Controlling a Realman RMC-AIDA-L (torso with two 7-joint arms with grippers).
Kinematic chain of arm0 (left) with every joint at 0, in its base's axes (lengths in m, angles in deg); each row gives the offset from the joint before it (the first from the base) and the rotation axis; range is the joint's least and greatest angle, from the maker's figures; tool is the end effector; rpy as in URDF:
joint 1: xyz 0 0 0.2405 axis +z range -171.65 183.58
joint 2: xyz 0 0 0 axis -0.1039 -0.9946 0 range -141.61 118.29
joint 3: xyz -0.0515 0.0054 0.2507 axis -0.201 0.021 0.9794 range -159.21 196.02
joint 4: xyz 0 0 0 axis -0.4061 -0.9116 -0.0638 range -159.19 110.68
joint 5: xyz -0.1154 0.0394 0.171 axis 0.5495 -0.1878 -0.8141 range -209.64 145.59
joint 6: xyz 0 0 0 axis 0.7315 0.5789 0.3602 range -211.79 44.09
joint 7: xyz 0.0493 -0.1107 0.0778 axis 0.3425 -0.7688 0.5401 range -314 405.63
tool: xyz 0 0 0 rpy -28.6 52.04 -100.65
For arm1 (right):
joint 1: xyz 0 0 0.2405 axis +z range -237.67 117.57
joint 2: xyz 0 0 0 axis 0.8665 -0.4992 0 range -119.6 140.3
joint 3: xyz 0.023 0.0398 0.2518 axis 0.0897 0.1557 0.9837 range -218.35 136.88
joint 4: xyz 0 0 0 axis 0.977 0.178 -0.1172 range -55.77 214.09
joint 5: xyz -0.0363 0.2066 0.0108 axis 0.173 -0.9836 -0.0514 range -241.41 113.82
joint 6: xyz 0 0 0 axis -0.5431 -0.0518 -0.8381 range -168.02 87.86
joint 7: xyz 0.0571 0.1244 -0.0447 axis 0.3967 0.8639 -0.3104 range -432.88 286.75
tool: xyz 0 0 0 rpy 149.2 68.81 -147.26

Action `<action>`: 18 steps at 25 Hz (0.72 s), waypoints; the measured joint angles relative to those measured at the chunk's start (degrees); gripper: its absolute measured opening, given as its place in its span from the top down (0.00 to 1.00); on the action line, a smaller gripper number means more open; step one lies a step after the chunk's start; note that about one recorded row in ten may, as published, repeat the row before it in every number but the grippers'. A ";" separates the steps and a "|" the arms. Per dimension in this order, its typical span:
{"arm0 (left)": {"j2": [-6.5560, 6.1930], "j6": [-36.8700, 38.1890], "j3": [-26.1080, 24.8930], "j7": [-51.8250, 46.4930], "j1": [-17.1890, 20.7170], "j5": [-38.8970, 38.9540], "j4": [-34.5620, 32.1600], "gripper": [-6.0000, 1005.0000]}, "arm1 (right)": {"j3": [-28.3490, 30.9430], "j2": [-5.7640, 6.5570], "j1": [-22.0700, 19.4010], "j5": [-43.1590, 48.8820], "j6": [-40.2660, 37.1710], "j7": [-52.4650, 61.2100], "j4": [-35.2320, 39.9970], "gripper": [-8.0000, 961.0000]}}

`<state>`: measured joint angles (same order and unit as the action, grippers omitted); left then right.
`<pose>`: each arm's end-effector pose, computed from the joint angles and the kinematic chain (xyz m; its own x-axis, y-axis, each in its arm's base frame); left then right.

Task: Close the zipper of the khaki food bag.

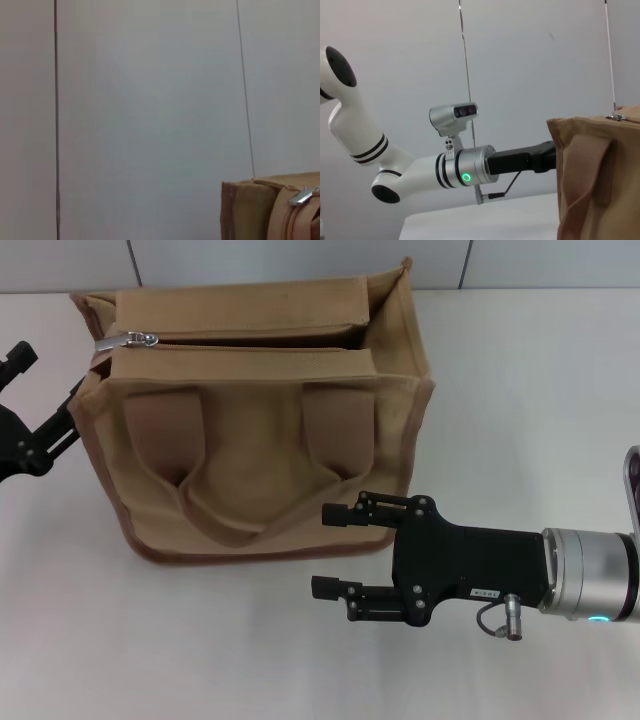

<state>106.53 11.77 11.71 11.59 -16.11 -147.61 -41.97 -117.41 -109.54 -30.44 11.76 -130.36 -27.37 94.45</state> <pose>-0.3356 0.2745 0.0363 0.7023 -0.1363 0.6987 0.5357 -0.5453 -0.6447 0.2291 0.2677 -0.0826 0.7322 -0.0768 -0.6767 -0.1565 -0.9860 -0.0574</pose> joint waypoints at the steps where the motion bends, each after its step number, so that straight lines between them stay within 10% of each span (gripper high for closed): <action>1: 0.04 0.21 0.12 -0.20 0.02 -0.08 -0.44 0.31 | 0.02 0.00 0.00 -0.04 0.01 0.00 0.00 0.27; 18: 0.45 0.88 4.07 -1.39 -3.56 0.53 -1.67 0.34 | -0.06 0.00 0.52 -3.04 -0.26 0.01 -1.90 0.27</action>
<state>106.98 12.65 15.77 10.20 -19.67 -147.08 -43.63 -117.47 -109.53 -29.92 8.72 -130.62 -27.36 92.55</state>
